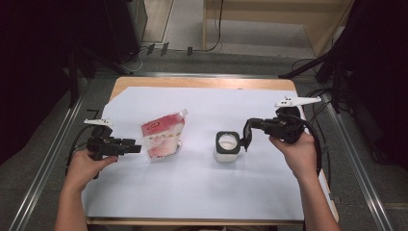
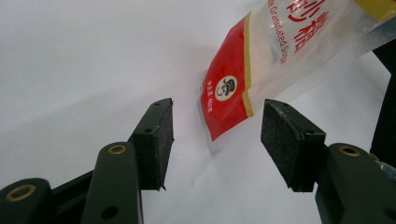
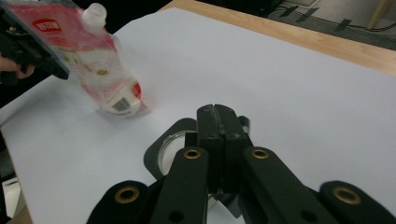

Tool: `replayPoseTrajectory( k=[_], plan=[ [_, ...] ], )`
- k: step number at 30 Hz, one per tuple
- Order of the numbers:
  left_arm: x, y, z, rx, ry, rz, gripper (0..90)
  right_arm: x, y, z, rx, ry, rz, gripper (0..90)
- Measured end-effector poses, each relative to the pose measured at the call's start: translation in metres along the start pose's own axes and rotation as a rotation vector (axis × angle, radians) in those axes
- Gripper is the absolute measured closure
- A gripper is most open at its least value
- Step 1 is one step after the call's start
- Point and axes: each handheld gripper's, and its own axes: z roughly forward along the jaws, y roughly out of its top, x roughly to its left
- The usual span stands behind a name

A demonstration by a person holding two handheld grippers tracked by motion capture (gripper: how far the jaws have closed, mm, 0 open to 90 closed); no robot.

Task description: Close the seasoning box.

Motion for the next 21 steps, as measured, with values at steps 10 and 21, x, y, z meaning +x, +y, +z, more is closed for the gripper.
replayPoseTrajectory(
  k=[10, 21],
  plan=[
    [0.000, 0.000, 0.001, 0.008, 0.004, 0.005, 45.1, -0.015, -0.011, 0.011, 0.038, -0.023, 0.037, 90.0],
    [0.001, 0.000, 0.001, 0.005, -0.001, -0.002, 45.2, -0.016, -0.017, 0.024, 0.068, -0.011, 0.049, 90.0]
  ],
)
